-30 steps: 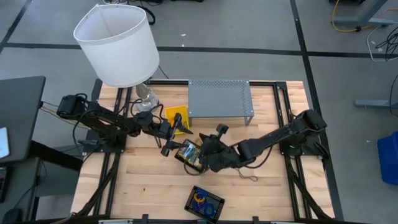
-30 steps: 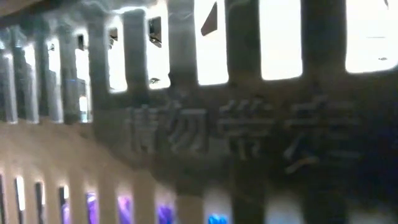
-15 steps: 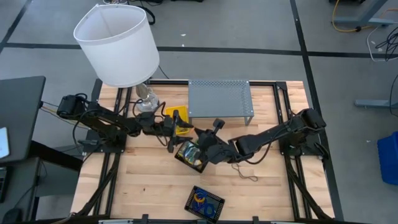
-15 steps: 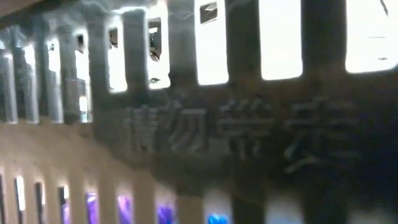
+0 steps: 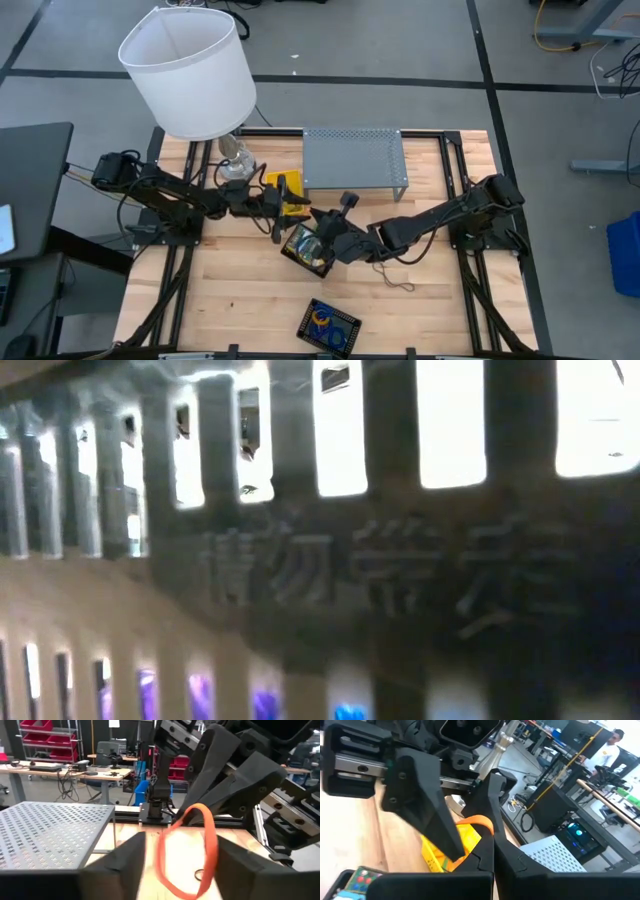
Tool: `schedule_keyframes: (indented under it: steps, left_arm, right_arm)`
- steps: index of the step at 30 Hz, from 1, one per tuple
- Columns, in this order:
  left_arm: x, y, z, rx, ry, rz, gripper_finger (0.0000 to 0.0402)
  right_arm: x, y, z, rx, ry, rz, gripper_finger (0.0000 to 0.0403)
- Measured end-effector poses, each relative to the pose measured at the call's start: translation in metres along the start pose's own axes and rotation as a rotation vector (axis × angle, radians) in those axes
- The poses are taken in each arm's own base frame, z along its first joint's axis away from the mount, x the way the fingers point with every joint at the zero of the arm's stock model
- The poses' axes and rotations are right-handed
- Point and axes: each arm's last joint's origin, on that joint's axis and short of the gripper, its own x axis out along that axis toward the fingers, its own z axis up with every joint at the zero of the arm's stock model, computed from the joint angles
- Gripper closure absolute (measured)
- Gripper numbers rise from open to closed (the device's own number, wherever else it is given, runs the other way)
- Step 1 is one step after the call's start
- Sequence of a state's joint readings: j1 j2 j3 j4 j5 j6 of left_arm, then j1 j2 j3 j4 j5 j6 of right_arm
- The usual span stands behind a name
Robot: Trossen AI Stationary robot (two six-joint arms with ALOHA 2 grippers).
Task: Pick & Place Office Desk Supplies
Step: Put the orange rubber band into the yellow bin
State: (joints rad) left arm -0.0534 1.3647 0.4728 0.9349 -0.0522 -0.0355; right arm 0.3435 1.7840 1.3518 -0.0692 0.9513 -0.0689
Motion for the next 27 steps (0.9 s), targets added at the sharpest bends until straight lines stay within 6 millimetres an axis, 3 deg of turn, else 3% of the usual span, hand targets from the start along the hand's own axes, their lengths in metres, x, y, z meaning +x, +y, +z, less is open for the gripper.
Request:
schedule_keyframes:
  steps: [6,7,13,16,27]
  left_arm:
    - [-0.001,-0.008,-0.001,0.099,0.010,-0.031,0.0370]
    - [-0.001,-0.010,-0.001,0.114,0.010,-0.038,0.0384]
    - [-0.001,-0.015,-0.004,0.183,0.032,-0.064,0.0397]
    - [-0.001,-0.014,-0.006,0.185,0.052,-0.062,0.0398]
    - [-0.008,-0.003,-0.004,0.188,0.146,-0.023,0.0400]
  right_arm:
    - [0.000,0.001,0.000,-0.004,-0.004,0.051,0.0403]
    - [0.000,0.002,0.000,-0.007,-0.005,0.061,0.0403]
    - [0.000,0.005,0.000,-0.048,-0.016,0.179,0.0400]
    - [-0.001,0.007,0.000,-0.069,-0.027,0.265,0.0380]
    - [-0.005,0.015,-0.010,-0.095,0.052,0.501,0.0224]
